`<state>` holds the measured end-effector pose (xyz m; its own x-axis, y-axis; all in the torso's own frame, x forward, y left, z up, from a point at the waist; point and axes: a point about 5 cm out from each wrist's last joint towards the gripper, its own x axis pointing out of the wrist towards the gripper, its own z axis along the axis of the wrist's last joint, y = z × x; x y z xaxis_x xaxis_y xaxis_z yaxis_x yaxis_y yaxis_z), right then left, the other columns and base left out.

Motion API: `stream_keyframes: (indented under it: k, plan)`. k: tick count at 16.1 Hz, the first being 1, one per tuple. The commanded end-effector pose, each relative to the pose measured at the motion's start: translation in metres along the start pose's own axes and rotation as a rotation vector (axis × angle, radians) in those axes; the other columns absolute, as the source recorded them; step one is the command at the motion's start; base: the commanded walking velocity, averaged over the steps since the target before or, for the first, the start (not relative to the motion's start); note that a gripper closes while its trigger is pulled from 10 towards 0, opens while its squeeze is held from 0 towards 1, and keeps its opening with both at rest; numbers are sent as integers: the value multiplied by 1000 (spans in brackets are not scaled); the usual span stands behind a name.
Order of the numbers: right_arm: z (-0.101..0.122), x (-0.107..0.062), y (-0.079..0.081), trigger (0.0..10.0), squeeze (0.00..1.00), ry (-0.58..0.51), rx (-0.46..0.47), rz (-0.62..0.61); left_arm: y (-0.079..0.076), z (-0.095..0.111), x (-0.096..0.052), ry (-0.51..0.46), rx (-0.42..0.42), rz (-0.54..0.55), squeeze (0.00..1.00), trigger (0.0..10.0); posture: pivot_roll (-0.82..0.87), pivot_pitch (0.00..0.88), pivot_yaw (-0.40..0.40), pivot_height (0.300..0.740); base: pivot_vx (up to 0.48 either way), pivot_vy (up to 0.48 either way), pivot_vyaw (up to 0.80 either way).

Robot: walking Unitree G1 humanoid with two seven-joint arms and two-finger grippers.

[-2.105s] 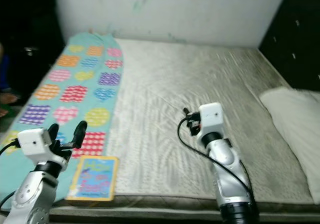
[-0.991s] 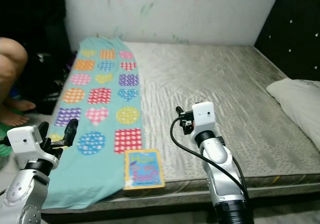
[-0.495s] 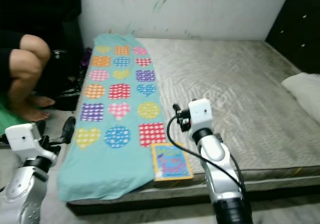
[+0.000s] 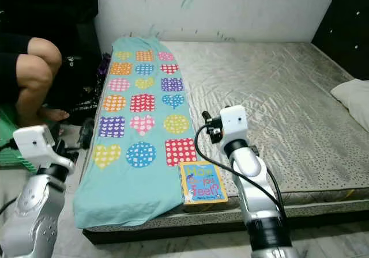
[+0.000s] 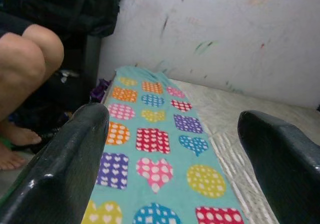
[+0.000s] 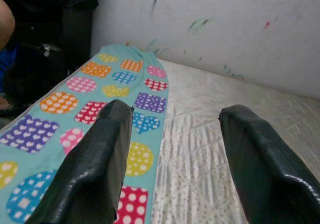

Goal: Clean up the room

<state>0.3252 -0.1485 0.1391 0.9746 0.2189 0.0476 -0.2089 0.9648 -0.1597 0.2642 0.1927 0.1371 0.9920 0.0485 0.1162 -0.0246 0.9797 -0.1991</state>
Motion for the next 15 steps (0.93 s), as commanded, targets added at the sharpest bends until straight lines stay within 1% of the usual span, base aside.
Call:
stream_keyframes:
  k: [1, 3, 6, 11, 15]
  plan:
    - [5, 4, -2, 10000, 0, -22, 0, -10, -3, -1, 2, 6, 11, -4, 0, 10000, -35, 0, -32, 740, 0, 0, 0]
    - [6, 8, -4, 10000, 0, -30, -3, -12, -6, 0, 6, -5, 14, -18, 0, 10000, -34, 0, -37, 740, 0, 0, 0]
    - [8, 11, -5, 10000, 0, -37, -11, -10, -4, 0, 9, -7, 17, -21, 0, 10000, -31, 0, -41, 740, 0, 0, 0]
    - [7, 13, -6, 10000, 0, -42, -24, -9, -4, -1, 10, -7, 22, -33, 0, 10000, -33, 0, -39, 740, 0, -301, 0]
    - [4, 11, -12, 10000, 0, -38, -38, -22, -5, -3, 10, -1, 16, -39, 0, 10000, -42, 0, -34, 740, 0, -314, 0]
